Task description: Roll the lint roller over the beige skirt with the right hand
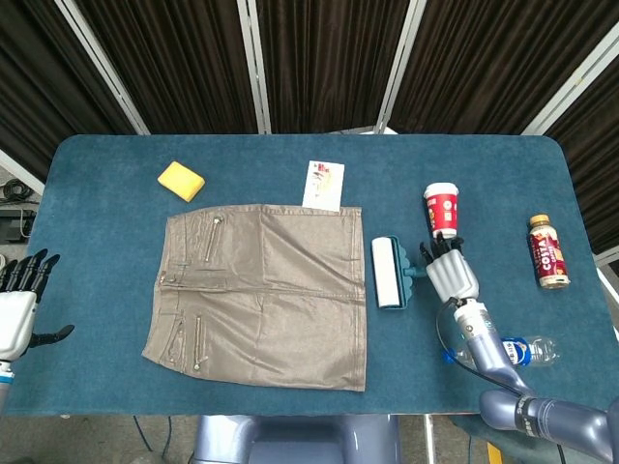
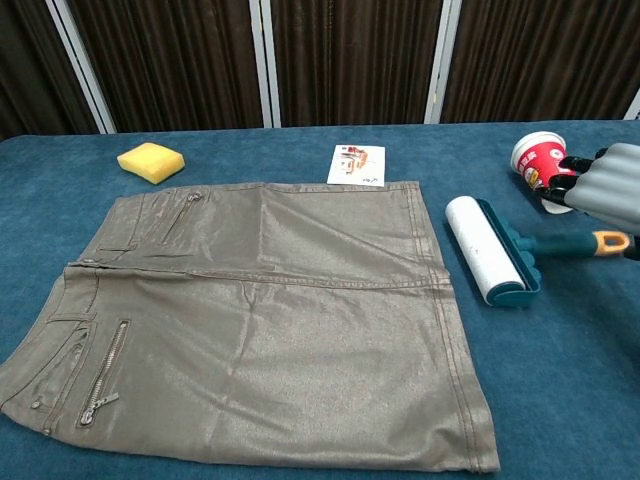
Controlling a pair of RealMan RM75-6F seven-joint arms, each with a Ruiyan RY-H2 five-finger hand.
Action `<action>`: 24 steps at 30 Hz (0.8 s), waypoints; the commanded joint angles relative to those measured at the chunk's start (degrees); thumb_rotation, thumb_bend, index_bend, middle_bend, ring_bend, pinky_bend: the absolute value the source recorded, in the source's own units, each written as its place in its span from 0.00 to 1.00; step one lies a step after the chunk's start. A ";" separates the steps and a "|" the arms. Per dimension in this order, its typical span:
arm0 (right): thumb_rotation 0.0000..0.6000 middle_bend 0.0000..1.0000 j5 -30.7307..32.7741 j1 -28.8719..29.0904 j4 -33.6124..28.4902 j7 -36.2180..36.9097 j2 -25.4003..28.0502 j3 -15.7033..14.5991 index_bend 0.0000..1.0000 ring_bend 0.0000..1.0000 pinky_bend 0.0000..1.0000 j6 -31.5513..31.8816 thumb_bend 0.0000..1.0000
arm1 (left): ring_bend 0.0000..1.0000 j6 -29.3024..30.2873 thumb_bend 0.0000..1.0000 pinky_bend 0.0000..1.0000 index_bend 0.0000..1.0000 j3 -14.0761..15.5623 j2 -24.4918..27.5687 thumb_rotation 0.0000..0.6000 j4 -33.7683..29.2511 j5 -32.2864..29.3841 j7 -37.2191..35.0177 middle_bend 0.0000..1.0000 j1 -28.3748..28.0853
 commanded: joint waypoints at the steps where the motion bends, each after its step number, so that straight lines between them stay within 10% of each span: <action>1: 1.00 0.02 1.59 -1.52 -4.84 0.26 3.42 0.94 0.00 0.00 0.18 3.07 0.00 | 0.00 0.29 0.00 0.00 0.00 0.11 0.40 1.00 -0.28 0.47 -0.57 0.00 0.18; 6: 1.00 0.00 1.55 -4.49 -12.85 4.92 9.58 1.25 0.00 0.00 0.04 6.64 0.00 | 0.00 0.97 0.00 0.00 0.00 0.63 1.42 1.00 -1.19 1.87 -1.80 0.00 0.68; 17: 1.00 0.00 -20.38 -18.33 -14.41 45.33 17.72 -2.67 0.00 0.00 0.00 20.17 0.00 | 0.00 4.66 0.00 0.00 0.00 1.55 2.40 1.00 -1.36 7.11 -5.17 0.00 2.07; 24: 1.00 0.00 -25.29 -23.84 -13.97 51.85 18.06 -3.70 0.00 0.00 0.00 27.01 0.00 | 0.00 5.87 0.00 0.00 0.00 2.00 2.58 1.00 -1.02 8.44 -6.02 0.00 2.78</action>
